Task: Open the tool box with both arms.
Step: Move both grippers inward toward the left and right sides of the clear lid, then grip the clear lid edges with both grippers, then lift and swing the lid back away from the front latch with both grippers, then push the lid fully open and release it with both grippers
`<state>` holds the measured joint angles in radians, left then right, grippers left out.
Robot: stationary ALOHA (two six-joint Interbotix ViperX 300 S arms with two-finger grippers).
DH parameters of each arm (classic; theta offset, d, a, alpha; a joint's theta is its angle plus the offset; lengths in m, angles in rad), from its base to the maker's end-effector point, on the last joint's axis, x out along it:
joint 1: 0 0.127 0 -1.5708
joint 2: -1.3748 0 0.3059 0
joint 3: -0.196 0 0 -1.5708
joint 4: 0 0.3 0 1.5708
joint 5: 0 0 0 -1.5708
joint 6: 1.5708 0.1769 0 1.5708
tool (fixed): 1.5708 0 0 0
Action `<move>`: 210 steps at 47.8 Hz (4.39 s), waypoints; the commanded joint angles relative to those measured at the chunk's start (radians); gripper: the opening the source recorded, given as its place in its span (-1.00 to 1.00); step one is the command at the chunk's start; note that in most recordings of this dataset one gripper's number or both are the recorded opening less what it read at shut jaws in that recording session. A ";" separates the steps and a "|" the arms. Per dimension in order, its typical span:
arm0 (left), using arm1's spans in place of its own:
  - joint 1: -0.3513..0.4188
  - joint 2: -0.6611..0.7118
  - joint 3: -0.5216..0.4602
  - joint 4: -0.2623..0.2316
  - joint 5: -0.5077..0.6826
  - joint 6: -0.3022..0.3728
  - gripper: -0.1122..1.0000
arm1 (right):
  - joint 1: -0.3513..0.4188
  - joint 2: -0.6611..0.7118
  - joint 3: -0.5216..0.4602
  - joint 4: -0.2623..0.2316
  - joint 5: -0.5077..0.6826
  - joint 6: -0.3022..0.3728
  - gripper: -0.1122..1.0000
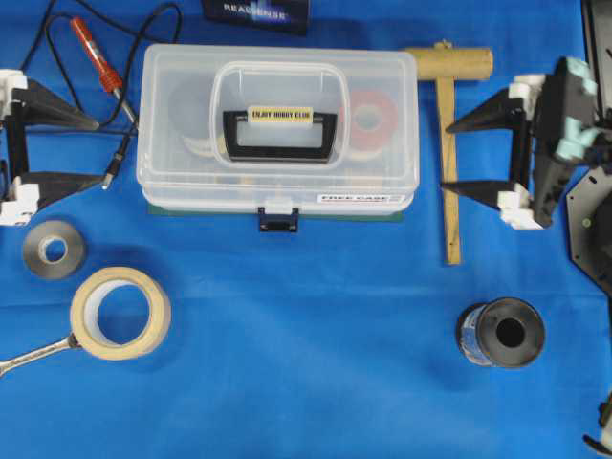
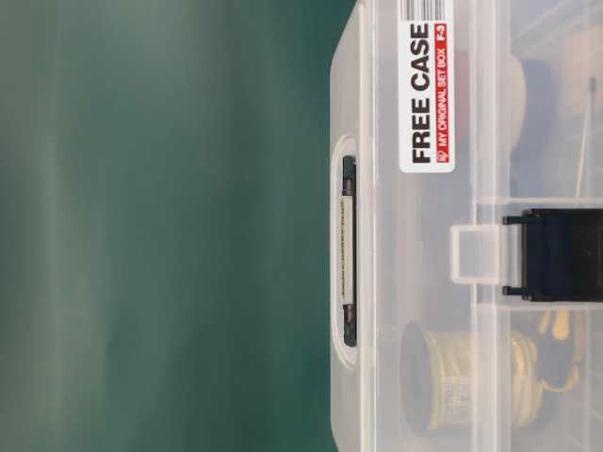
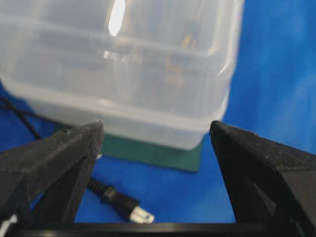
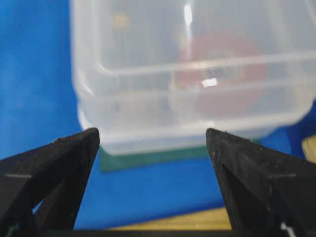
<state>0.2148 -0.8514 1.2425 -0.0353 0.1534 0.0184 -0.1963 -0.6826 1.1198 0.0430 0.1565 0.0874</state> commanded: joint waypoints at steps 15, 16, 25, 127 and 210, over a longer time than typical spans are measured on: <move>0.018 0.183 -0.031 0.000 -0.202 0.021 0.82 | -0.055 0.161 -0.072 -0.021 -0.011 0.002 0.75; 0.018 0.190 -0.034 0.000 -0.209 0.023 0.82 | -0.058 0.164 -0.074 -0.023 -0.014 0.002 0.75; 0.026 0.238 -0.049 0.000 -0.239 0.038 0.82 | -0.063 0.195 -0.092 -0.021 -0.060 0.002 0.75; 0.193 0.175 -0.095 0.000 -0.462 0.048 0.81 | -0.216 0.064 -0.158 -0.046 -0.150 -0.017 0.75; 0.540 0.491 -0.262 -0.002 -0.540 0.158 0.81 | -0.538 0.325 -0.299 -0.095 -0.193 -0.020 0.75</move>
<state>0.7639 -0.3574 1.0002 -0.0414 -0.3912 0.1733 -0.7363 -0.3513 0.8437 -0.0476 -0.0307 0.0690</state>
